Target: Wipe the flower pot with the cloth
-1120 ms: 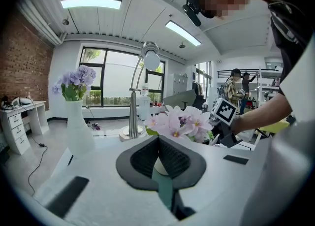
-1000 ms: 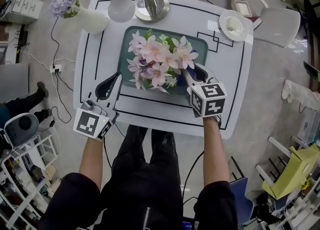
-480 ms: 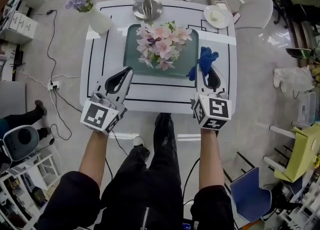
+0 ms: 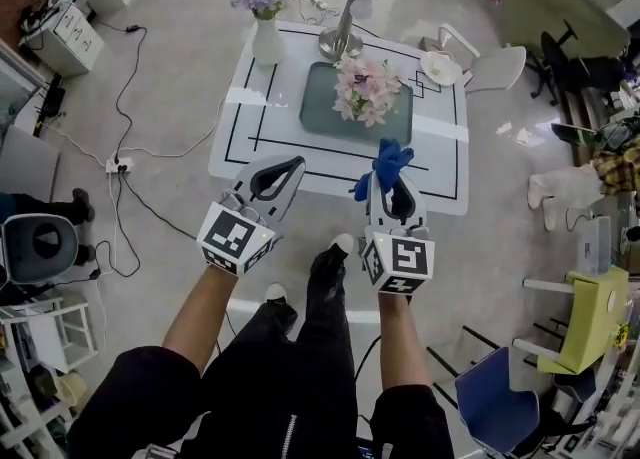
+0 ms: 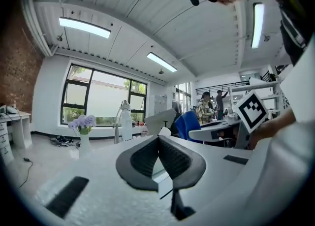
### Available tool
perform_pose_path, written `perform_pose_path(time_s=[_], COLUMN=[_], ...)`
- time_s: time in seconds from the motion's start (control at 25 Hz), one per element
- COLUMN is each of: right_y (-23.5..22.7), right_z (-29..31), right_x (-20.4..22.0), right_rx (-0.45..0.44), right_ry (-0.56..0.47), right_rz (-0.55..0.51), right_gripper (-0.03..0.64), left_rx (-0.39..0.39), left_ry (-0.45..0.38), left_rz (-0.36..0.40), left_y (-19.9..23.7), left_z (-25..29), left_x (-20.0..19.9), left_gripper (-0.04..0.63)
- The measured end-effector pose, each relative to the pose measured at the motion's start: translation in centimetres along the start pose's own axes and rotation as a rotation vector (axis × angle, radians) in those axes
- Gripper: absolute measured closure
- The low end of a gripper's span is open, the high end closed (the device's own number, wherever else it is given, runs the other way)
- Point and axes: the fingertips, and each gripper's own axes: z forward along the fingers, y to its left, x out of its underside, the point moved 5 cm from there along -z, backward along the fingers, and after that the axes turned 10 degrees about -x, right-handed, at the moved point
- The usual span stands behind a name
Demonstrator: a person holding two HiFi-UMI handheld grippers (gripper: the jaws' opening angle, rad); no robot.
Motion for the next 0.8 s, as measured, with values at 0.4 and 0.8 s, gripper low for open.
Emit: perform_pose_path(time_s=[0.4,0.8], right_y=[5.8,3.8], right_z=[-4.2,-6.3], right_x=[1.0,-0.2], right_rx=[-0.090,-0.120], right_ry=[-0.009,-0.027], right_rz=[0.046,0.020], right_gripper=[0.523,0.523], left_rx=[-0.108,-0.142], left_ry=[0.015,0.003], left_rz=[-0.018,-0.023], left_y=[-2.6,-6.0], left_z=[-4.8,-4.2], left_x=[-1.5,-2.3], left_gripper=[0.591,0.591])
